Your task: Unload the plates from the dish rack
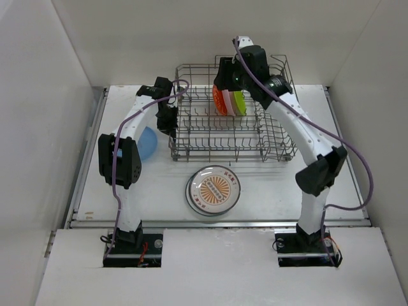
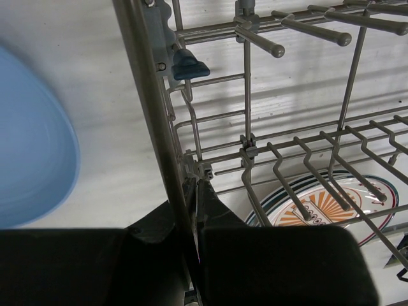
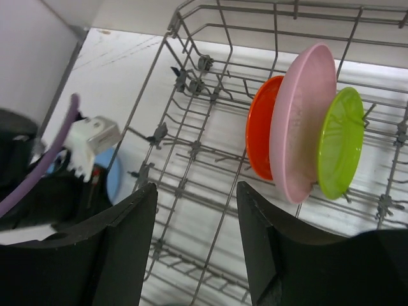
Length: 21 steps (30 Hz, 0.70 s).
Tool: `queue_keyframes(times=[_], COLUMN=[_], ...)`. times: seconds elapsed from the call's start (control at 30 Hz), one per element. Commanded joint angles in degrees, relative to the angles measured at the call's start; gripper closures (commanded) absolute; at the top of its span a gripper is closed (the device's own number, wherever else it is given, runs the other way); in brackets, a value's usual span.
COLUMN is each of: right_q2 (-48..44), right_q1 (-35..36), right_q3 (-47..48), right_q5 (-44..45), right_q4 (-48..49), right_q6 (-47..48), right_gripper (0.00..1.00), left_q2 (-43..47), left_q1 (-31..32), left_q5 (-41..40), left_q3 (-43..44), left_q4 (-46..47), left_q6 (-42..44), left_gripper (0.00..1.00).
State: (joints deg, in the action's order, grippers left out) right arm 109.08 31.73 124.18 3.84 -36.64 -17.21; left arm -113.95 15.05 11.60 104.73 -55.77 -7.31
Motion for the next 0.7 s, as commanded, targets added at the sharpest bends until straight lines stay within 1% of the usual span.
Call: queue_keyframes(times=[0.0,0.1,0.2,0.37,0.5,0.63,0.67], right_q2=[5.6,10.7,14.2,17.4,16.2,11.3,8.5], right_q1=[-1.6,-3.1,-3.6,-4.1,-4.1,-4.1,-4.1], right_q3=[5.4,7.4,8.1,9.8,9.3,6.7,5.7], right_q5=[-4.9,-4.9,-2.0,-0.2,-3.0,-4.3,-3.4], right_q4=[2.0,2.0,2.5,4.0,4.0,5.3,6.0], right_q6=[-0.1,-0.1,-0.1,0.4,2.0,3.3,3.3], right_gripper=[0.42,0.42,0.42,0.43,0.43,0.43,0.42], left_q2=[2.1,1.5,1.5,0.4,0.4,0.4,0.4], left_q1=[0.3,0.9,0.9,0.9,1.4,1.4,1.4], left_q5=[-0.5,-0.5,-0.5,0.0,0.0,0.0,0.0], left_q3=[3.0,3.0,3.0,3.0,3.0,3.0,3.0], left_q4=[-2.0,-2.0,-2.0,-2.0,-2.0,-2.0,-2.0], left_q6=[5.7,5.7,5.7,5.7,5.7,5.7,5.7], left_gripper=[1.00,1.00,1.00,1.00,1.00,1.00,1.00])
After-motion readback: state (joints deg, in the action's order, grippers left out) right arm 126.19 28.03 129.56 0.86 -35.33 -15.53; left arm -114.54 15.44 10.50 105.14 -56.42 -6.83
